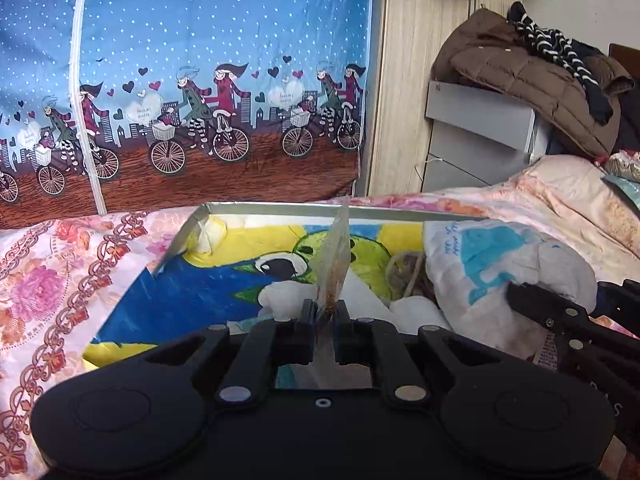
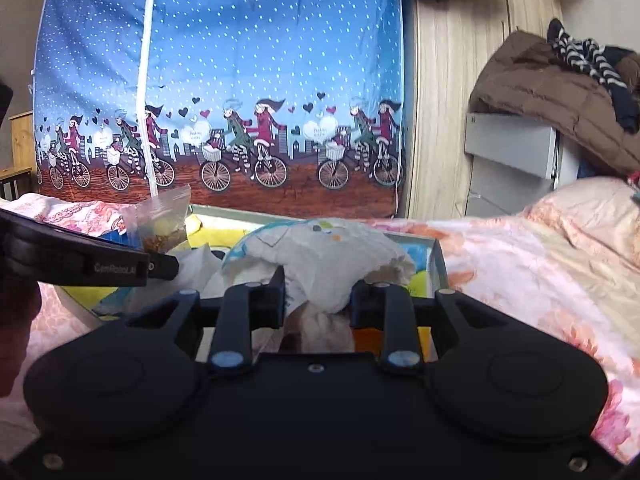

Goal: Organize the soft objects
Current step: 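Lower the towel and packet into the tray and open both tools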

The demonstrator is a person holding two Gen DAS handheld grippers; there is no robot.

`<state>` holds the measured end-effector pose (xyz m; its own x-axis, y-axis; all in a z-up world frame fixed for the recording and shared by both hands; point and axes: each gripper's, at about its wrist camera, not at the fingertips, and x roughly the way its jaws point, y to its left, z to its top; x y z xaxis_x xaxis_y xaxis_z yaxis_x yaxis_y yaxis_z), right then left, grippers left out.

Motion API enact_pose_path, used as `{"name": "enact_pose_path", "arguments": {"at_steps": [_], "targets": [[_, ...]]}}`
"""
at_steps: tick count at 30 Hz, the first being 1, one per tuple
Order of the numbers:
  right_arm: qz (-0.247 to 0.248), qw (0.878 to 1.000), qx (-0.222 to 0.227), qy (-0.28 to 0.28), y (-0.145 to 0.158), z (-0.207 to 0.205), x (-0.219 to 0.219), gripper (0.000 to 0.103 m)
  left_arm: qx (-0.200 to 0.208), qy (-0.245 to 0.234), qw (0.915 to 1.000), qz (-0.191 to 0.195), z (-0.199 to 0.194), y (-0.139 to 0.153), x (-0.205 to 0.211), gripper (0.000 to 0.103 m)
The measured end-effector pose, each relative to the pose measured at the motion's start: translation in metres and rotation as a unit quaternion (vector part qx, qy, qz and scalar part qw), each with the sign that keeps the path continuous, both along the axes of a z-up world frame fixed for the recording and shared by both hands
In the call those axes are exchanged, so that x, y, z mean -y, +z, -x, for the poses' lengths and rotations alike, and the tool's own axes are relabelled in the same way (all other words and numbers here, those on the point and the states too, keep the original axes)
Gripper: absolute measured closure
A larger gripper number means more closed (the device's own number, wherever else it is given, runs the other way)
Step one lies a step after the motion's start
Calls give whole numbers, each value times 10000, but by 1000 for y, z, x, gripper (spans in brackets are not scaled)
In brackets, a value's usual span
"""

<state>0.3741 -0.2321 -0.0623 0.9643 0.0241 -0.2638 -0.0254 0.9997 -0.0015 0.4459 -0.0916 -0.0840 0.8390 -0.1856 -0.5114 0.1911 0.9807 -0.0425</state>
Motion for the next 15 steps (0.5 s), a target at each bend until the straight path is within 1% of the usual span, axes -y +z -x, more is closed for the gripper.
{"name": "enact_pose_path", "arguments": {"at_steps": [2,3,4,6,7,9,11,13,14,15], "targets": [[-71,9999,-78,-28,-3,0,3,77,-89,7,10000,22,-2,0,3,89],[-92,9999,-134,-42,-4,-2,4,75,-156,26,9999,37,-2,1,4,85],[-121,9997,-196,-51,-4,-3,5,71,-182,51,9998,16,-3,3,6,85],[-212,9993,-291,-52,-7,-2,11,69,-206,71,9998,-40,-1,6,9,82],[-239,9991,-356,-71,-8,-2,12,66,-265,57,9996,-57,-1,7,10,81],[-278,9983,-509,-94,-7,4,10,59,-331,85,9994,-54,2,9,10,73],[-332,9976,-593,-115,-3,8,13,55,-397,140,9991,-7,5,11,9,70],[-369,9969,-691,-121,0,12,15,45,-435,182,9989,47,11,14,6,68],[-369,9966,-723,-132,3,14,16,43,-437,203,9988,69,14,15,5,66],[-356,9964,-759,-138,6,18,17,38,-433,244,9987,106,18,18,3,63]]}}
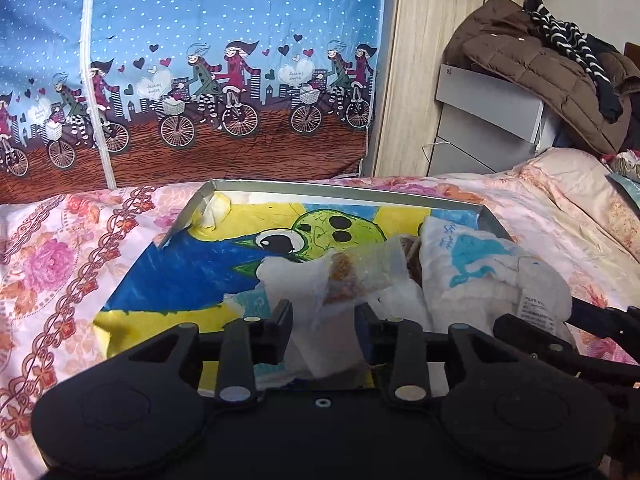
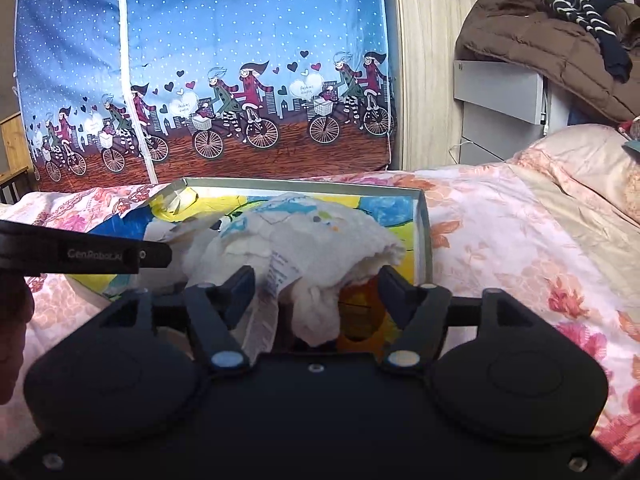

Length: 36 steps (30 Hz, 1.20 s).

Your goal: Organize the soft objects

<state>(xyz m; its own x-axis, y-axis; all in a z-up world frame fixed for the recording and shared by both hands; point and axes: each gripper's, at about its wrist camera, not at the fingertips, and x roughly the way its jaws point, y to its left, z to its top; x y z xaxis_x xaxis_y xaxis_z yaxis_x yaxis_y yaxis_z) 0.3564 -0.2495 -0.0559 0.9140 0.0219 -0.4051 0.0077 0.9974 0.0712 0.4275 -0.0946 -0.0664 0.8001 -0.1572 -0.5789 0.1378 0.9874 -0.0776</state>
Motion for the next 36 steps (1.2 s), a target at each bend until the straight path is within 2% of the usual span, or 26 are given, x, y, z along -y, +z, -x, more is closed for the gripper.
{"name": "enact_pose_path", "arguments": {"at_steps": [3,6,9,12,16,25,27,33,36], "targets": [[48,10000,-12,15,11,12,2,27,38,149,9998,156,15,7,-8,52],[99,9999,82,12,29,26,4,22,188,304,9989,309,38,18,-19,48],[23,9998,204,3,43,42,5,11,384,421,9979,314,61,32,-28,43],[42,9993,379,11,58,62,4,8,592,507,9965,309,87,46,-36,37],[-58,9985,546,-1,73,88,2,3,813,513,9951,237,120,63,-43,35],[26,9962,870,33,95,139,-8,0,1114,678,9908,359,195,86,-57,29],[-11,9952,978,8,98,149,-8,0,1141,705,9903,362,208,89,-59,24],[-218,9933,1132,26,87,176,-9,0,1282,800,9878,377,251,93,-64,11],[-228,9932,1140,32,77,193,-11,0,1311,820,9871,420,269,93,-68,8]]}}
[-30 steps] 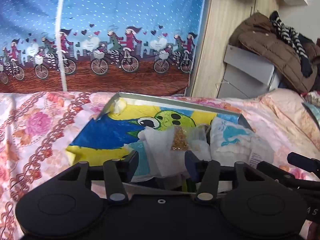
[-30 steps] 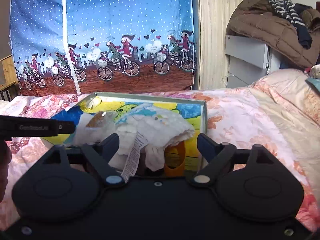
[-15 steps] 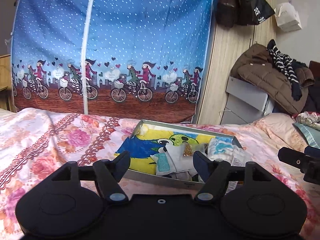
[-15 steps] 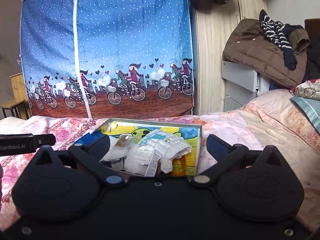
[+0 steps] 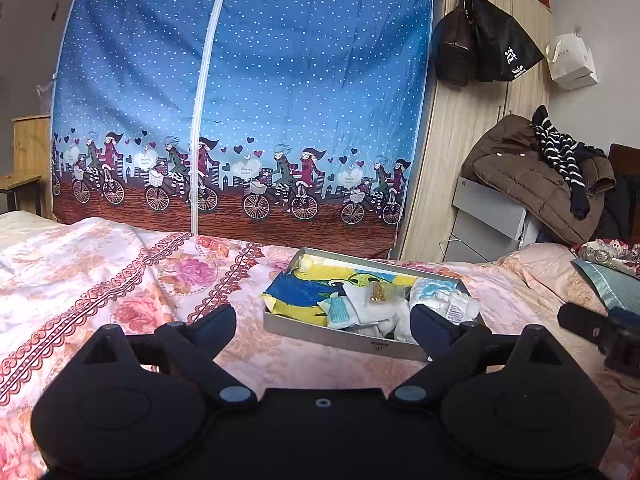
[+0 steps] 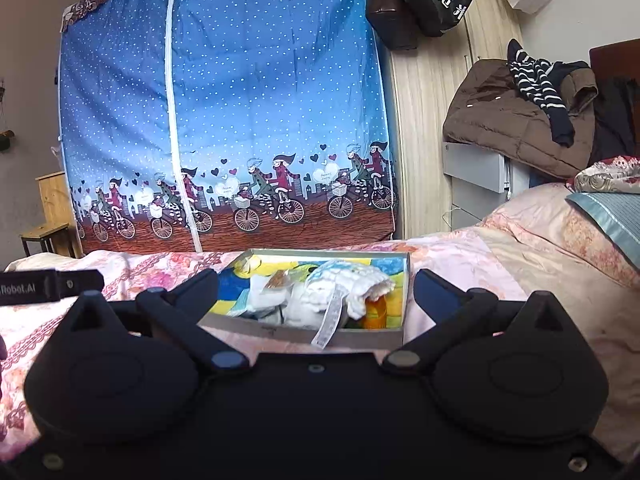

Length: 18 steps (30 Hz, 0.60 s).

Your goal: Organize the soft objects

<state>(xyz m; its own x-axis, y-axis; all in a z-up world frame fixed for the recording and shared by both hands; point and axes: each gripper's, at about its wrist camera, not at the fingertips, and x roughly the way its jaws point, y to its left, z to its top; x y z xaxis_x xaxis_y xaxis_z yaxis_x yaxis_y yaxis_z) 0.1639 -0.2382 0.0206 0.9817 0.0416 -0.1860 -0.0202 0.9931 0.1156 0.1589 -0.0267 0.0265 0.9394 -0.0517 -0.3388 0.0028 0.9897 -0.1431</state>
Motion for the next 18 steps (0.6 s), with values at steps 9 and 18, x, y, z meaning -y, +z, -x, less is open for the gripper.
{"name": "enact_pose_path", "arguments": {"at_steps": [9,18], "targets": [[-239,9990,-221,-297,-18,36,-6,0,-42,-108,9999,58,46,-14,-8,1],[-304,9960,-674,-510,-32,44,-9,0,-374,88,9992,126,84,-35,-16,1]]}}
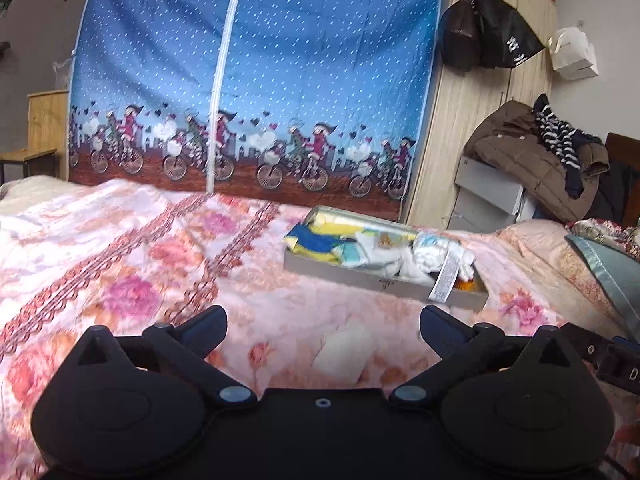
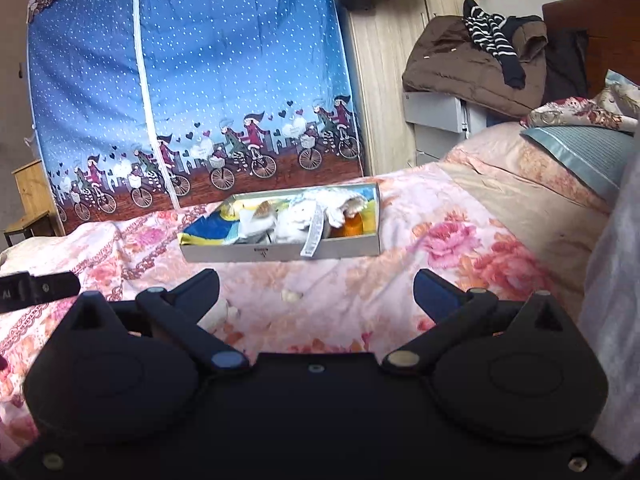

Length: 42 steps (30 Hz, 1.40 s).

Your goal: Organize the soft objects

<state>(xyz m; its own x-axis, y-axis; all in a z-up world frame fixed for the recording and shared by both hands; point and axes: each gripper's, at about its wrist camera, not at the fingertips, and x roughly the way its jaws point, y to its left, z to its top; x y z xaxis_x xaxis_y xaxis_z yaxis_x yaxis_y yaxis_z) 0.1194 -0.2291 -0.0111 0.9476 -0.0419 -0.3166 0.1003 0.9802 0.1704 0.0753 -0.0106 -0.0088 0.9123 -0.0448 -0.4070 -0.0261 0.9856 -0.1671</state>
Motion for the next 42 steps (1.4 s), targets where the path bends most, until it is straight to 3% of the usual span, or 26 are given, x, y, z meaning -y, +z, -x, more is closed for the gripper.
{"name": "enact_pose_path", "arguments": {"at_steps": [13,42], "targets": [[45,9995,-300,-41,-15,17,-7,0,-316,-123,9994,13,6,-30,0,1],[180,9986,-487,74,-17,23,-13,0,-362,-197,9989,-208,4,-35,8,1]]}}
